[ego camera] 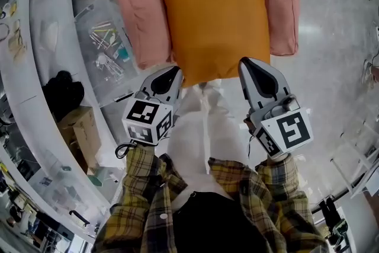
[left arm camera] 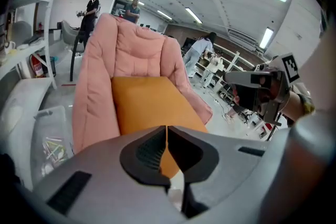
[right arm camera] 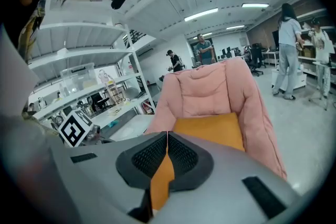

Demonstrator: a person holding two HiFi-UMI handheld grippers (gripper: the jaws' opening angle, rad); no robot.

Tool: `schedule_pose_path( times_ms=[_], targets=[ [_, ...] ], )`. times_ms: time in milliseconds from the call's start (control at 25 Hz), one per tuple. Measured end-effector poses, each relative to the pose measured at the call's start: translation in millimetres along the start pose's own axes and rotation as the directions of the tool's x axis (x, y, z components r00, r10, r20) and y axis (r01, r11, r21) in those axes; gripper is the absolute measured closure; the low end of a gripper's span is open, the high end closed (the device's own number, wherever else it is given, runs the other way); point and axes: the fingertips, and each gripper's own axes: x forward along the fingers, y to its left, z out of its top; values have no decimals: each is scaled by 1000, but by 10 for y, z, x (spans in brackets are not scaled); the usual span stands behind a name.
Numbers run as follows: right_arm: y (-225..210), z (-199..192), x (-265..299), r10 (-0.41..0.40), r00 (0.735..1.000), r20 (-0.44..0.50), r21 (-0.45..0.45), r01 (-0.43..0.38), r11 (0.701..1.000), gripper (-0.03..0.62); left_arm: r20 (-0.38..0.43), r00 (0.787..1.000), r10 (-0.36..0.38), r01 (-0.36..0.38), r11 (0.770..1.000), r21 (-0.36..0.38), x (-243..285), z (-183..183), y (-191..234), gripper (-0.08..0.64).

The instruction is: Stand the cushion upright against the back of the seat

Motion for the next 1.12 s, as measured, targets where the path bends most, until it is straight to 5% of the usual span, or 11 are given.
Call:
schedule_pose_path(
  times_ms=[160, 480, 680, 880, 1120],
  targets=[
    [-55, -193, 27, 4, 1000, -15, 28, -3, 1000, 572, -74, 997, -2, -1, 999, -44, 234, -395, 144, 541],
    [-170, -403, 106, 18, 999, -36, 47, -16, 999, 572, -236, 969, -72, 59, 996, -62, 579, -1101, 116, 356],
    [-175, -479, 131, 28, 999, -47, 51, -26, 998, 572, -348, 934, -84, 79, 996, -30, 755, -1589, 131, 281],
    [-205, -561, 173, 47, 997, -64, 67, -43, 997, 572, -481, 876, -42, 77, 996, 54, 940, -2008, 238, 262],
    [-197, -628, 216, 64, 996, -66, 90, -58, 994, 572, -534, 845, -33, 40, 999, 2, 1128, -2308, 363, 262]
  ],
)
